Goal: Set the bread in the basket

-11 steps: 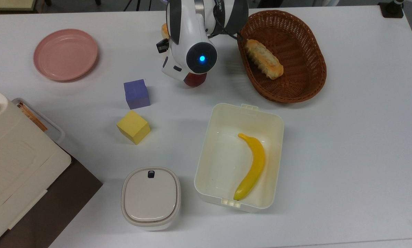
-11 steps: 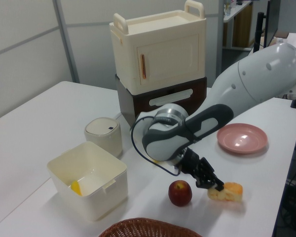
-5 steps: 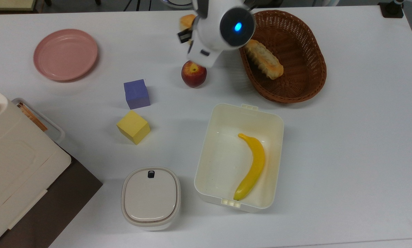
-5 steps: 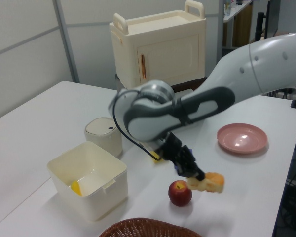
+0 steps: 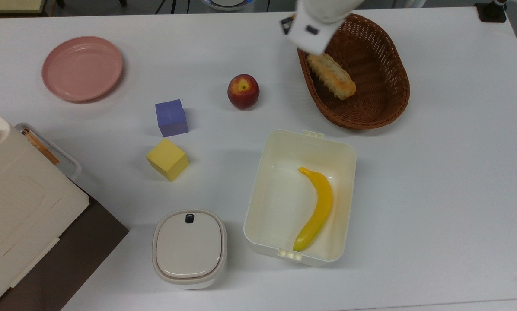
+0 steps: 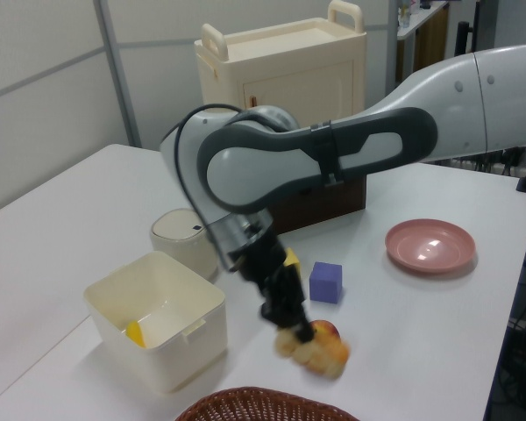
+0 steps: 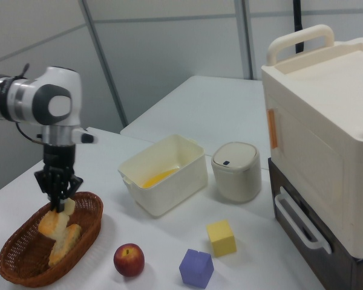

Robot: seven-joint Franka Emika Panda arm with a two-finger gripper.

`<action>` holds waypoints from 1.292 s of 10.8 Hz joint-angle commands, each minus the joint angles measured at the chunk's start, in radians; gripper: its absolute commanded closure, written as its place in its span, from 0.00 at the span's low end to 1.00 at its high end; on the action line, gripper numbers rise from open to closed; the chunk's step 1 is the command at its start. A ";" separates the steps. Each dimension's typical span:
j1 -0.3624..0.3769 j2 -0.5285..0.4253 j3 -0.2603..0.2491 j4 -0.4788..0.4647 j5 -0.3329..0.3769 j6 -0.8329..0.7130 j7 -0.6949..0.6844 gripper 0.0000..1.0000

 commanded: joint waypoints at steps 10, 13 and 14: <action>-0.272 -0.089 0.029 0.045 -0.208 0.106 -0.135 0.00; -0.331 -0.075 -0.064 0.045 -0.242 0.164 -0.209 0.00; -0.323 -0.087 -0.093 0.041 -0.236 0.231 -0.208 0.00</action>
